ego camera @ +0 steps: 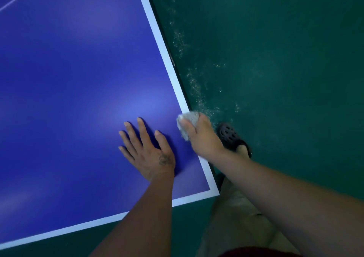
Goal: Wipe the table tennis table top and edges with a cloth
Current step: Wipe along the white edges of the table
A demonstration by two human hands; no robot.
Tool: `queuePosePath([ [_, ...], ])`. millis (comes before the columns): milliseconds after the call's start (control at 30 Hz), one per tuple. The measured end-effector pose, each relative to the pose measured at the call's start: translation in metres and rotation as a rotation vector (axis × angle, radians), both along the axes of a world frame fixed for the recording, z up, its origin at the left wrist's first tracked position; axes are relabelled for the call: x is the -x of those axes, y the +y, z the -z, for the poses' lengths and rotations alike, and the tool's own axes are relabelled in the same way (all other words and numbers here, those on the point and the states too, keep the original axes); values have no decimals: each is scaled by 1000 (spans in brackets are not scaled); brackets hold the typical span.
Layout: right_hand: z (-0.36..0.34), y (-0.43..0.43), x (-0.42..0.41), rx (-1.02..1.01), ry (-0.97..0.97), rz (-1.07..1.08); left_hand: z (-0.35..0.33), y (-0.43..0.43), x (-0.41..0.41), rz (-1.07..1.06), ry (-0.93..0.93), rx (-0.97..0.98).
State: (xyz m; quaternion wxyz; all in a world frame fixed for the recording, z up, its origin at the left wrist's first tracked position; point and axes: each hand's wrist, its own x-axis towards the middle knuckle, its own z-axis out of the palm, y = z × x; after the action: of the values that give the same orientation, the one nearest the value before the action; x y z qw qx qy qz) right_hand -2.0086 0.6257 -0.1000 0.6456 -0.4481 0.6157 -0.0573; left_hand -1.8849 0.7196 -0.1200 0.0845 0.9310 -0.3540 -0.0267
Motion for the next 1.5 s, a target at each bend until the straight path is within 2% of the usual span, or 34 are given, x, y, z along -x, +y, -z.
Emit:
queuePosePath([
  [200,2,57,29,-44,37,24,4,1,-2,-2,7,19],
  [300,11,31,9,-15,52,34,8,2,-3,5,-8,21],
  [600,16,-117,-65,21,-34,40,11,2,-5,4,-8,12],
  [800,11,-69,-26,14,-30,-67,3,-7,-4,9,43,-13],
  [933,5,-25,-10,-56,37,-30,-4,-66,-29,76,110,120],
  [1033,4,-32,-26,-26,58,40,-9,-138,-64,109,167,179],
  [1200,11,-103,-71,15,-18,98,-18,-249,-121,122,181,199],
  [1367,14,-203,-123,62,74,79,-18,-323,-149,81,212,148],
  [1500,15,-251,-139,34,64,2,-8,-355,-160,52,69,81],
])
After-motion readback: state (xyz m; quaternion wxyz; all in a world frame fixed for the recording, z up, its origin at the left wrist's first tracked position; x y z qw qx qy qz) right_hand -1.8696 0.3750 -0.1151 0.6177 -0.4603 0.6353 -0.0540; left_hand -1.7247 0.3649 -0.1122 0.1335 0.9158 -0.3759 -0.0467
